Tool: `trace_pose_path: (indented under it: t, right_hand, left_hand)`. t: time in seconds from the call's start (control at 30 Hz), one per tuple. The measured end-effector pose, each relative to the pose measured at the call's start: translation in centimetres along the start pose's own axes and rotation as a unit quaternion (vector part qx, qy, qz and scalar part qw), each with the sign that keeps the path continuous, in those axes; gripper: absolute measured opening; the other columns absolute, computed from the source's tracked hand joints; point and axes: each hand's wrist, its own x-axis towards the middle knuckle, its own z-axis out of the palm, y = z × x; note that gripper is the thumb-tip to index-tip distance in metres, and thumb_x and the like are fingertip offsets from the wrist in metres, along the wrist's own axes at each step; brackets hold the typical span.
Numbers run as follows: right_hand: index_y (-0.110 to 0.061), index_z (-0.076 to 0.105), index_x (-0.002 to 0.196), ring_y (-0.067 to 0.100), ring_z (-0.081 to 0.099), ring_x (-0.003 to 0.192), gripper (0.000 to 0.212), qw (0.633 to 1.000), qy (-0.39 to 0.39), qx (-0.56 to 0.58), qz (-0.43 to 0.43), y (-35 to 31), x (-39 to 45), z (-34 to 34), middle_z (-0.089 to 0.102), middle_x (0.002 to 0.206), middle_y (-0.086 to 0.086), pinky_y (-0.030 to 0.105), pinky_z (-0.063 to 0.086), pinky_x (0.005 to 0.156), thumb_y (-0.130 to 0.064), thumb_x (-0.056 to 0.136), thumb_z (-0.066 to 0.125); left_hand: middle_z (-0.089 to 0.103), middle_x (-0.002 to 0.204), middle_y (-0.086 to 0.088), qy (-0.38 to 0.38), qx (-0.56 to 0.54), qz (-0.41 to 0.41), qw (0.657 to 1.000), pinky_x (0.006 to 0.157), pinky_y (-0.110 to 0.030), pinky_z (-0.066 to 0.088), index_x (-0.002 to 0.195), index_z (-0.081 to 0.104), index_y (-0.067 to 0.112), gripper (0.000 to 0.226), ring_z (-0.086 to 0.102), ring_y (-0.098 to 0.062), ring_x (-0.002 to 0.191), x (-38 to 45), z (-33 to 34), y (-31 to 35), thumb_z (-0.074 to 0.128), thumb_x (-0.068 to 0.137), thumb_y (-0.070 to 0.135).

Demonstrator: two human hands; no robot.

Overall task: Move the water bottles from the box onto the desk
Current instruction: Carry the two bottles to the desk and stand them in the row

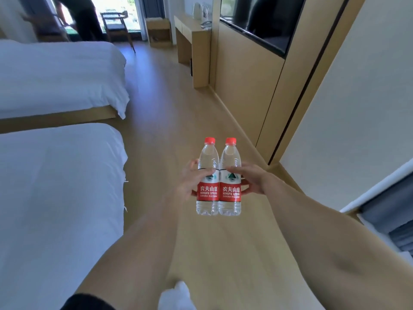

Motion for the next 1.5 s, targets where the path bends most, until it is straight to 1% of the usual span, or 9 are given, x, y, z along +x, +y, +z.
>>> trace_pose_path:
  t: [0.13, 0.3, 0.57, 0.63, 0.8, 1.0, 1.2, 1.3, 1.5]
  right_hand:
    - [-0.021, 0.061, 0.122, 0.029, 0.071, 0.102, 0.037, 0.999, -0.030, -0.016, 0.003, -3.6, 6.1, 1.6, 0.072, 0.112, 0.011, 0.055, 0.058, 0.086, -0.030, 0.089, 0.073]
    - [-0.020, 0.061, 0.122, 0.030, 0.071, 0.102, 0.036, 0.998, -0.048, -0.045, 0.003, -9.3, 14.7, 3.8, 0.072, 0.112, 0.011, 0.057, 0.057, 0.087, -0.030, 0.090, 0.072]
    - [-0.018, 0.059, 0.124, 0.028, 0.072, 0.096, 0.037, 0.997, -0.064, -0.049, -0.004, -20.0, 27.3, 7.7, 0.073, 0.110, 0.011, 0.053, 0.060, 0.080, -0.030, 0.091, 0.070]
    - [-0.018, 0.059, 0.124, 0.028, 0.072, 0.098, 0.037, 0.997, -0.060, -0.047, -0.002, -22.4, 29.7, 8.2, 0.072, 0.112, 0.011, 0.054, 0.059, 0.083, -0.030, 0.091, 0.070]
    - [-0.018, 0.058, 0.125, 0.029, 0.071, 0.101, 0.037, 0.997, -0.064, -0.051, -0.001, -26.6, 35.5, 8.7, 0.072, 0.113, 0.011, 0.059, 0.056, 0.089, -0.030, 0.091, 0.070]
    - [-0.015, 0.056, 0.125, 0.029, 0.071, 0.102, 0.040, 0.996, -0.073, -0.057, -0.003, -30.9, 43.3, 8.5, 0.072, 0.114, 0.011, 0.060, 0.055, 0.090, -0.031, 0.092, 0.070]
    - [-0.013, 0.054, 0.125, 0.027, 0.071, 0.096, 0.040, 0.994, -0.095, -0.058, -0.009, -37.1, 53.6, 7.9, 0.072, 0.111, 0.011, 0.057, 0.056, 0.088, -0.031, 0.093, 0.069]
    - [-0.012, 0.053, 0.127, 0.029, 0.070, 0.099, 0.041, 0.993, -0.103, -0.064, -0.007, -41.2, 59.2, 7.1, 0.070, 0.115, 0.013, 0.059, 0.055, 0.091, -0.031, 0.093, 0.068]
    - [-0.011, 0.052, 0.128, 0.029, 0.069, 0.096, 0.041, 0.989, -0.125, -0.077, -0.008, -48.9, 68.8, 5.9, 0.069, 0.113, 0.014, 0.059, 0.054, 0.093, -0.030, 0.094, 0.067]
  left_hand:
    - [0.077, 0.101, -0.004, 0.009, -0.011, 0.000, 1.000, 0.082, -0.059, 0.059, 0.114, 0.059, 0.033, 0.048, 0.075, -0.029, 0.091, 4.8, -3.9, 1.3, 0.085, 0.073, 0.038]
    - [0.076, 0.103, -0.009, 0.024, -0.030, -0.005, 0.999, 0.080, -0.060, 0.059, 0.114, 0.058, 0.032, 0.056, 0.075, -0.033, 0.090, 12.7, -9.3, 3.8, 0.086, 0.066, 0.040]
    - [0.077, 0.097, -0.008, 0.041, -0.048, -0.012, 0.998, 0.074, -0.054, 0.061, 0.111, 0.058, 0.033, 0.059, 0.076, -0.031, 0.083, 24.8, -18.6, 10.7, 0.087, 0.059, 0.041]
    - [0.078, 0.093, -0.007, 0.048, -0.038, -0.010, 0.998, 0.071, -0.052, 0.062, 0.107, 0.059, 0.032, 0.059, 0.076, -0.030, 0.080, 27.6, -20.4, 12.4, 0.087, 0.057, 0.042]
    - [0.078, 0.085, -0.006, 0.051, -0.038, -0.011, 0.998, 0.073, -0.057, 0.061, 0.105, 0.057, 0.029, 0.052, 0.076, -0.030, 0.077, 33.6, -23.2, 15.1, 0.086, 0.063, 0.037]
    - [0.076, 0.095, -0.012, 0.067, -0.033, -0.027, 0.997, 0.070, -0.053, 0.062, 0.108, 0.054, 0.027, 0.046, 0.076, -0.028, 0.073, 41.6, -25.5, 17.8, 0.084, 0.073, 0.031]
    - [0.075, 0.097, -0.014, 0.102, -0.015, -0.033, 0.994, 0.075, -0.060, 0.059, 0.104, 0.053, 0.030, 0.043, 0.076, -0.034, 0.084, 51.7, -28.5, 22.3, 0.084, 0.075, 0.032]
    - [0.075, 0.098, -0.014, 0.117, -0.021, -0.040, 0.992, 0.077, -0.060, 0.059, 0.106, 0.053, 0.030, 0.044, 0.076, -0.034, 0.084, 56.9, -30.1, 25.2, 0.084, 0.074, 0.032]
    - [0.074, 0.102, -0.014, 0.124, -0.053, -0.039, 0.990, 0.082, -0.059, 0.058, 0.112, 0.052, 0.027, 0.044, 0.075, -0.033, 0.089, 66.1, -32.6, 31.0, 0.082, 0.079, 0.026]
